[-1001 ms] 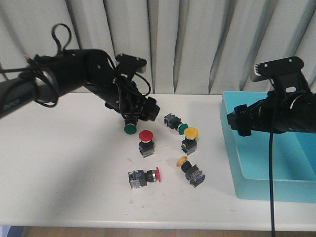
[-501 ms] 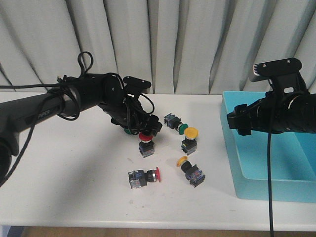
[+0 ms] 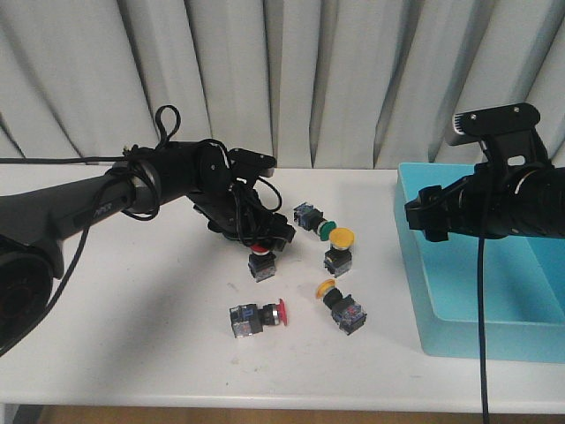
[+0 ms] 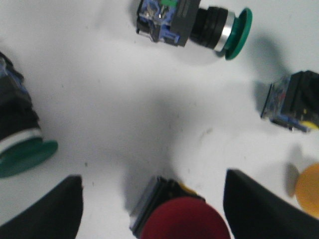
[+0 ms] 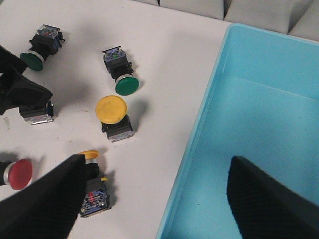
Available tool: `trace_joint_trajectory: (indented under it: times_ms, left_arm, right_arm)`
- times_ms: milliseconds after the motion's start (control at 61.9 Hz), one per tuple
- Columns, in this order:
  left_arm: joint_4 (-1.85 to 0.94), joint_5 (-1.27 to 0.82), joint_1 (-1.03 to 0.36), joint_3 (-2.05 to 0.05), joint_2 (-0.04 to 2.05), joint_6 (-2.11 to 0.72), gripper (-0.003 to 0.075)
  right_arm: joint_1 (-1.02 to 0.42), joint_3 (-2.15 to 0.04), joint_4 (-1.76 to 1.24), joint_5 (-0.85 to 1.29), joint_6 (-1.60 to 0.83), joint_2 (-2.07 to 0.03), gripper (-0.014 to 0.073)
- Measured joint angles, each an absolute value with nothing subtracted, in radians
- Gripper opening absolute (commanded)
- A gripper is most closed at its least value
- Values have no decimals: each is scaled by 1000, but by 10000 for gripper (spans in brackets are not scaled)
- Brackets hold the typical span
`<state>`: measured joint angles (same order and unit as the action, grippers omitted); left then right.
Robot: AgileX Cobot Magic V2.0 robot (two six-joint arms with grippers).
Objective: Pick red and yellow buttons and place in box
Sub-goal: 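Grasp the red-capped button with the left gripper and lift it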
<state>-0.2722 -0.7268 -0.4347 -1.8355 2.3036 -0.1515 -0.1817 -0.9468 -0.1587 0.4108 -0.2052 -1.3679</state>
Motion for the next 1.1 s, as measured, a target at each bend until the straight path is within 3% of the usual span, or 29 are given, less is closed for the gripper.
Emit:
trace_joint_trajectory:
  times_ms: [339,517,775,1098]
  left_arm:
    - [-278,-752,-435,-1859,2326,-108,-8]
    - [-308,-785,-435,-1859,2297,-107,-8]
    - [-381,-857,-435,-1859,2109,-146,-8]
    - [-666,-1086,-435,-1862,1942,-375,-8]
  right_arm:
    - [-182,-947,-159,421,-207,-1368,556]
    - [-206,-947,-159,434,-271,-1368,556]
    - [-355,-947,-159,439,-440,-1368,556]
    - [-476,-947,-162,441,-494,-1368,556]
